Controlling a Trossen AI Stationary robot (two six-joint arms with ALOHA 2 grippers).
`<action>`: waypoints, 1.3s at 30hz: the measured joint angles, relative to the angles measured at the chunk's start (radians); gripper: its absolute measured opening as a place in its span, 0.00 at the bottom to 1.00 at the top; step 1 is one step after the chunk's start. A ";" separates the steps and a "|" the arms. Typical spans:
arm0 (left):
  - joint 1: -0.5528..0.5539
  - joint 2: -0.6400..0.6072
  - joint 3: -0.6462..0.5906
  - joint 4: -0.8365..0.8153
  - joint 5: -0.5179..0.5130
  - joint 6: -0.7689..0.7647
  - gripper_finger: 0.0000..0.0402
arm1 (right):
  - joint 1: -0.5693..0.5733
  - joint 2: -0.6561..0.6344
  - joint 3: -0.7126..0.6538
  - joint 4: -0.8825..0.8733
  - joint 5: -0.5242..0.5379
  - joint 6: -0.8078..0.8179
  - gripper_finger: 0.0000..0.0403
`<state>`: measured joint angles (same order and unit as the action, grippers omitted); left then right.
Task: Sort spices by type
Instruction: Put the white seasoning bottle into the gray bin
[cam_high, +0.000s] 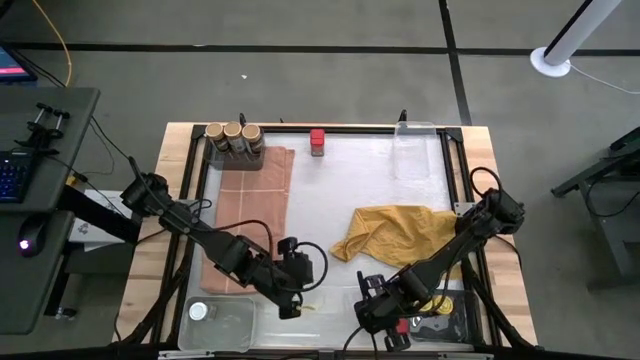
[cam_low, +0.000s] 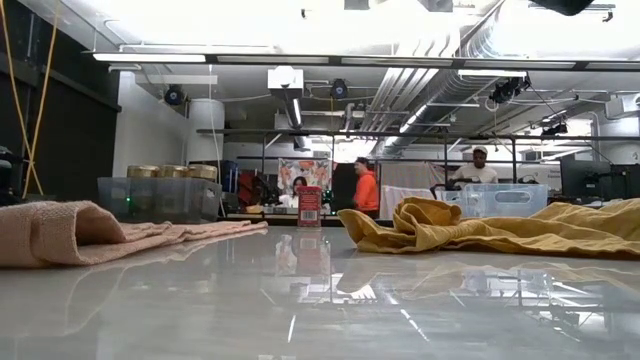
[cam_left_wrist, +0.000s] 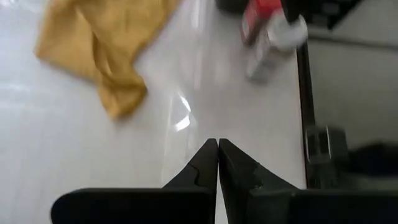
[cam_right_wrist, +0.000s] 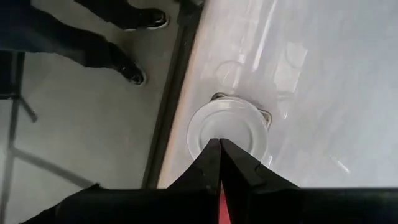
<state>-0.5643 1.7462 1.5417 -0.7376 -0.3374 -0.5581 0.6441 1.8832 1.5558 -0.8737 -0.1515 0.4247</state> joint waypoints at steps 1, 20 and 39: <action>-0.003 0.000 0.000 -0.027 0.023 -0.011 0.00 | -0.009 0.000 0.000 0.001 0.013 -0.008 0.00; -0.104 0.000 0.000 -0.263 0.037 -0.135 0.00 | -0.263 0.007 -0.003 0.180 0.125 -0.310 0.00; -0.108 0.000 0.000 -0.270 -0.025 -0.146 0.00 | -0.326 -0.068 0.028 0.093 0.100 -0.327 0.00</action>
<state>-0.6721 1.7462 1.5417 -1.0071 -0.3619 -0.7037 0.3186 1.8154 1.5837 -0.7811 -0.0516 0.0976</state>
